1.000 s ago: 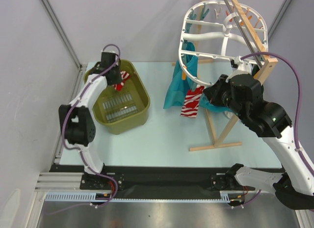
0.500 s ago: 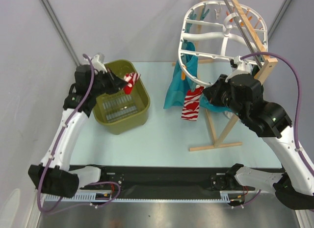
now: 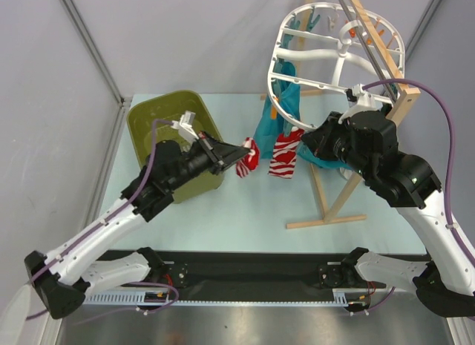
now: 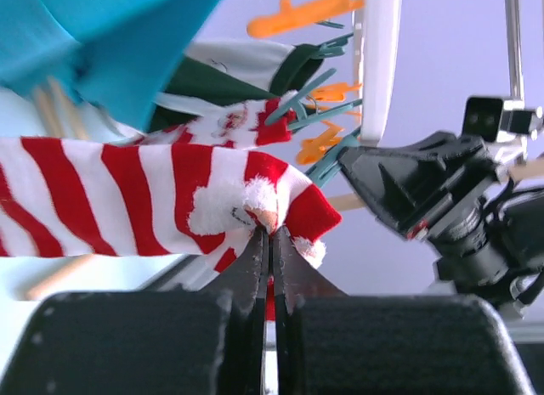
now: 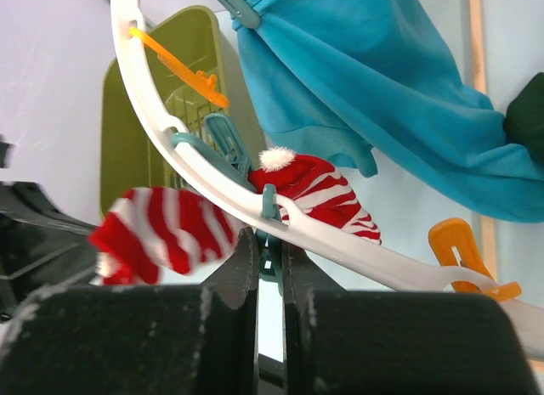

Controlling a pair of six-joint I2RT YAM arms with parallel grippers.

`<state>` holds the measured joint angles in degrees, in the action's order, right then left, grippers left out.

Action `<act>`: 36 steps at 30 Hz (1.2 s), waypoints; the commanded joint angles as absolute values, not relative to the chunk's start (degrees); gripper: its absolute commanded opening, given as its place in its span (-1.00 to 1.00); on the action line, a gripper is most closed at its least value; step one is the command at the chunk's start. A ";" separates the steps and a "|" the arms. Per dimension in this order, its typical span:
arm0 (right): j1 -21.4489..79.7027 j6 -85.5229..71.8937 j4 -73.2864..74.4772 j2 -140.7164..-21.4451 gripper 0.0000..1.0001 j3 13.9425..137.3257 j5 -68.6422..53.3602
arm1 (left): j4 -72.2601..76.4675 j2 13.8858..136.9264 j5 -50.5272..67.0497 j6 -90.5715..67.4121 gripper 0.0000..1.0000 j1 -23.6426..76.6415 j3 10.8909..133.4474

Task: Clip the socks to the hanger
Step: Clamp the sock onto the hanger.

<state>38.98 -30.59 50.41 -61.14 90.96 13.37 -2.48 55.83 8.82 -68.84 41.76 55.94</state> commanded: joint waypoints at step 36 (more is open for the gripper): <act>39.02 -33.58 48.43 -59.85 -1.00 94.04 6.24 | 0.70 70.84 -16.43 -95.36 -1.00 58.10 66.80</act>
<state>38.98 -32.84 49.41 -60.77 92.07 8.10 0.45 70.87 -14.94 -94.15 57.63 64.73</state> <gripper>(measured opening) 0.075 0.009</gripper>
